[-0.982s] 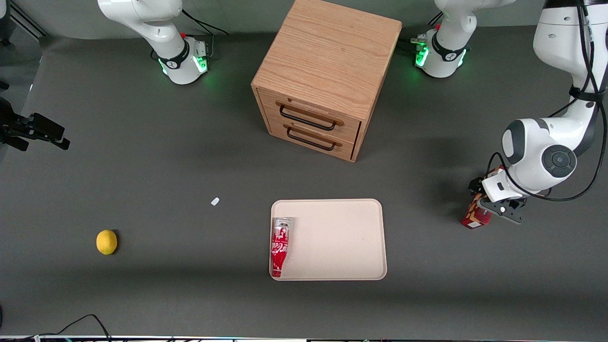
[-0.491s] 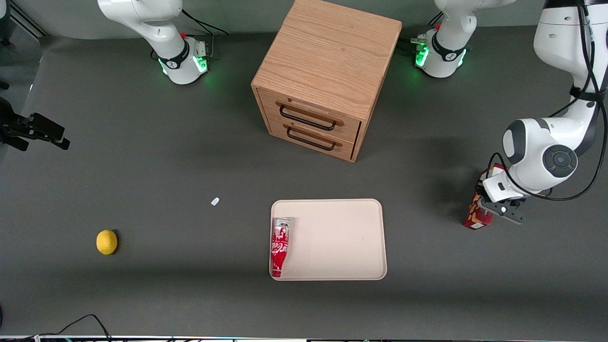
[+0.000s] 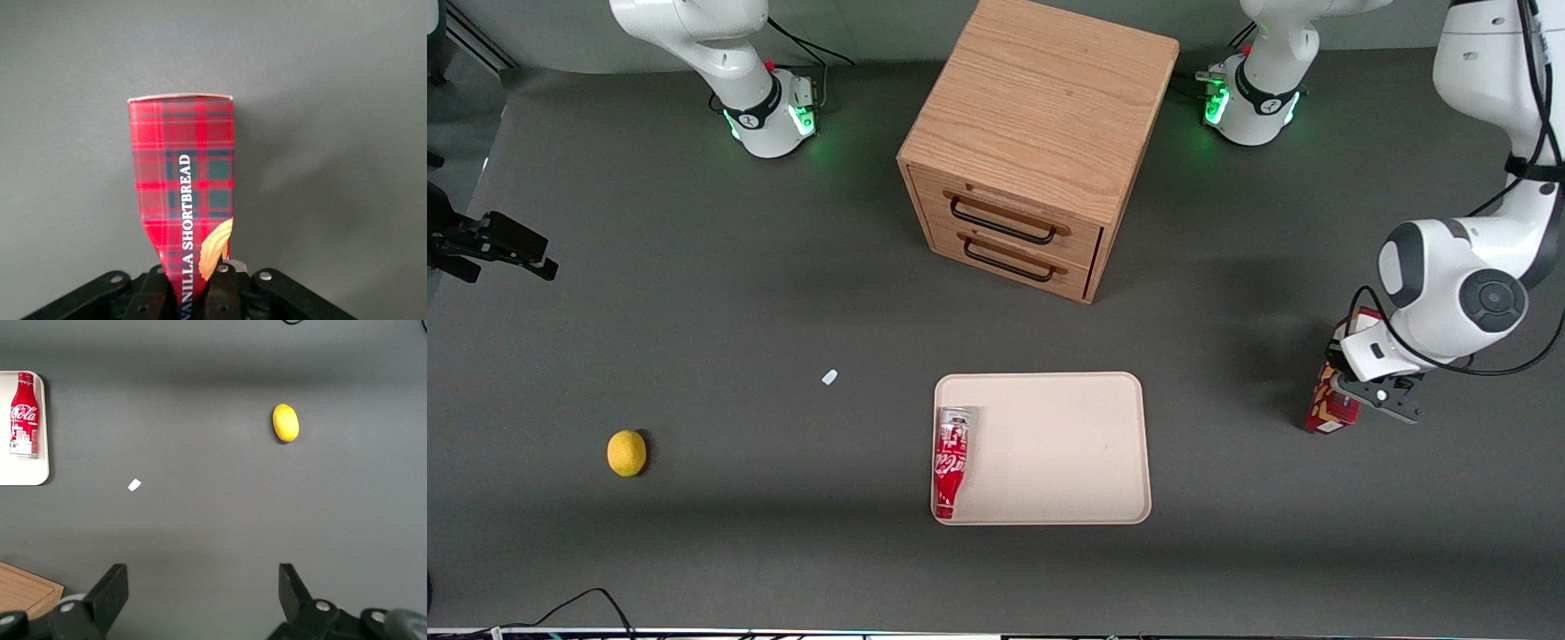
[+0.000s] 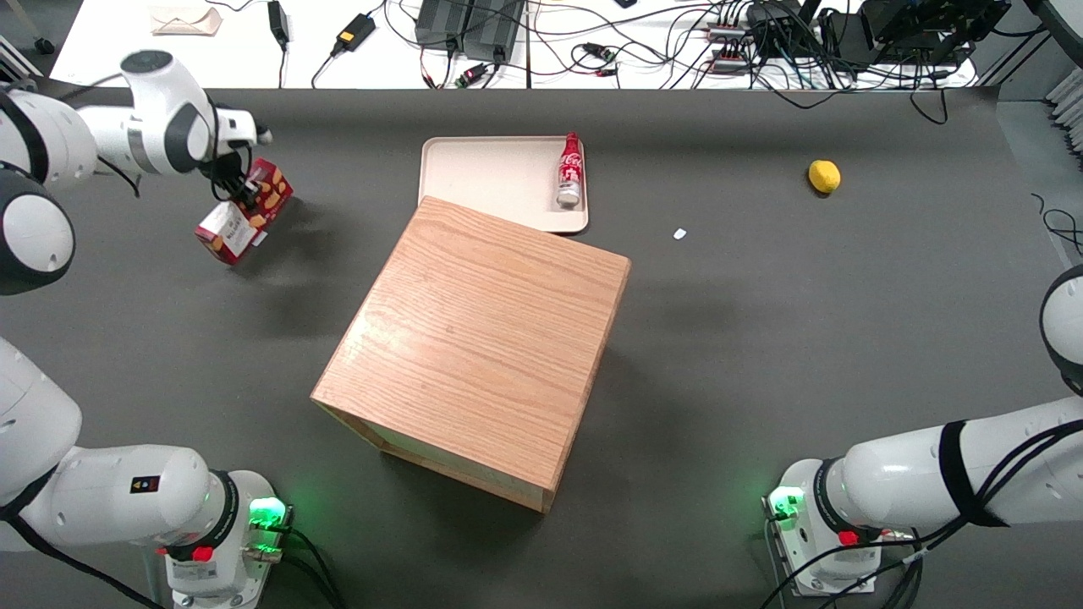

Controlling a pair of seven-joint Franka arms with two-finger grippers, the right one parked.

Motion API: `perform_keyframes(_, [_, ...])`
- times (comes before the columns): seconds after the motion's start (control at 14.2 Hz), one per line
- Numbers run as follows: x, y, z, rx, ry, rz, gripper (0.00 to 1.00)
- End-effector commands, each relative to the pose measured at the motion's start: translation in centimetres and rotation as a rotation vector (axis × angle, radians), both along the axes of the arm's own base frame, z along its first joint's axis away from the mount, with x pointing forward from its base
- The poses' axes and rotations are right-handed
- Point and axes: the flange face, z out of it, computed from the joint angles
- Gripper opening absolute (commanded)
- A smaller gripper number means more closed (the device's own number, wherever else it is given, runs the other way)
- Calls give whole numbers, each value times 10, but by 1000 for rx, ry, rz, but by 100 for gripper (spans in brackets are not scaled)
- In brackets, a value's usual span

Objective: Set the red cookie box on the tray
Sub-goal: 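Lift the box upright with the left gripper toward the tray, then lower the held box onto the tray beside the rim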

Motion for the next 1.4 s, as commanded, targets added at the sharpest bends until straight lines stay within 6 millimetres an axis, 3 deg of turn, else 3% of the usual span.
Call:
perform_keyframes(0.0, [14, -6, 77, -25, -1, 33, 0])
perform_keyframes(0.14, [30, -17, 126, -52, 18, 80, 0])
perform_keyframes(0.35, [50, -54, 191, -54, 53, 178, 0])
perform_keyframes(0.49, [55, -91, 219, -82, 92, 250, 0])
perform_keyframes(0.7, [60, -146, 239, -117, 98, 318, 0])
perform_keyframes(0.98, [76, -225, 226, -176, 83, 451, 0])
perform_keyframes(1.19, [90, -278, 183, -210, 63, 507, 0])
perform_keyframes(1.33, [94, -308, 143, -185, 39, 490, 0])
